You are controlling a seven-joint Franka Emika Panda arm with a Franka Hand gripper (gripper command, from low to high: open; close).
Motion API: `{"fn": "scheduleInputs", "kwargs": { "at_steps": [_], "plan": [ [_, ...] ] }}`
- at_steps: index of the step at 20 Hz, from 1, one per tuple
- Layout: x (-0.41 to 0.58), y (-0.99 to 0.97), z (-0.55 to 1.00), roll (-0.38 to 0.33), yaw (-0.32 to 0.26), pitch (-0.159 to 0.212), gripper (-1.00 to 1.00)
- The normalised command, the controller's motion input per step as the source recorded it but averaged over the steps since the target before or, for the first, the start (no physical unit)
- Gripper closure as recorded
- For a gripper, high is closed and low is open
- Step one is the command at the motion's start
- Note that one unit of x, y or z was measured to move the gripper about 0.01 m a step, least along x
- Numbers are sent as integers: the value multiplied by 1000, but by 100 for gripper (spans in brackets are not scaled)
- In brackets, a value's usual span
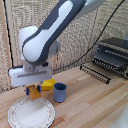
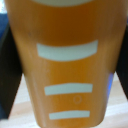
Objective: Please guide your gripper toward the loaf. Carefully hold the bread using your gripper. Position the gripper over the white dish. Gently place the bread on the white dish.
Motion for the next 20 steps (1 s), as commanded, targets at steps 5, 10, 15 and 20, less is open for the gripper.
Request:
{"fn": "scheduleInputs", "kwargs": {
  "at_steps": [5,10,15,20],
  "plan": [
    [323,155,-449,-110,58,0,100],
    [397,90,-367,-72,81,0,100],
    [175,143,-163,-20,39,0,100],
    [130,123,169,-4,7,1,-100]
  ]
}}
